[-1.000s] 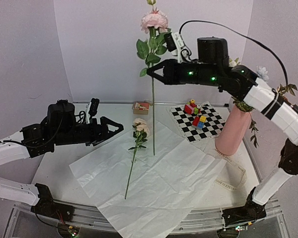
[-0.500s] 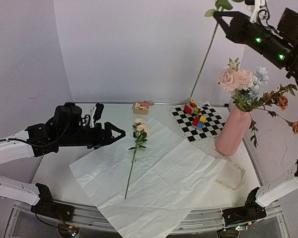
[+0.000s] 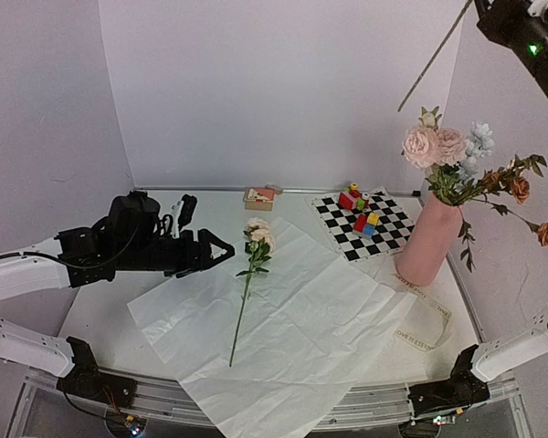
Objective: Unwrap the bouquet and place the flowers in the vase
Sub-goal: Insert the fake flower into the vase, then pick up the fake flower from the wrapping paper.
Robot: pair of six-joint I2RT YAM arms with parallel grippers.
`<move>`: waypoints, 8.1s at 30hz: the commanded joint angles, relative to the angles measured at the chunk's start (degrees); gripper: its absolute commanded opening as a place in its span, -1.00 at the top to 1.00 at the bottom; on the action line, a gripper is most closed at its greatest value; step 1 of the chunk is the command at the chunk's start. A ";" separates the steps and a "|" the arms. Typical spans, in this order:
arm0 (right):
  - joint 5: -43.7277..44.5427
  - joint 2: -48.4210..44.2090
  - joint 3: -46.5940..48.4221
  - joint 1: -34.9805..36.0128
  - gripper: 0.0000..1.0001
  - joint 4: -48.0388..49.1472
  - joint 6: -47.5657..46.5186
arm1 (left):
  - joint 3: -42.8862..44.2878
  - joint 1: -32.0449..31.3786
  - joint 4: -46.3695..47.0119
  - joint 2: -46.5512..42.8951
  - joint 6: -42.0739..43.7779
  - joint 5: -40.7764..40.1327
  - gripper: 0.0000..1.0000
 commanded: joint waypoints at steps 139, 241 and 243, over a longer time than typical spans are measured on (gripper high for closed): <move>-16.00 8.55 -9.21 -44.94 -0.08 -22.49 21.97 | 7.29 -0.20 0.40 8.66 0.18 0.76 -0.52; -69.35 -24.13 -39.03 -47.96 -0.76 -20.07 34.11 | 23.04 0.03 -14.76 44.93 2.94 -9.52 -0.10; -69.41 -25.00 -40.96 -47.72 -0.75 -19.21 34.78 | 24.05 0.06 -14.99 46.40 3.34 -9.52 -0.07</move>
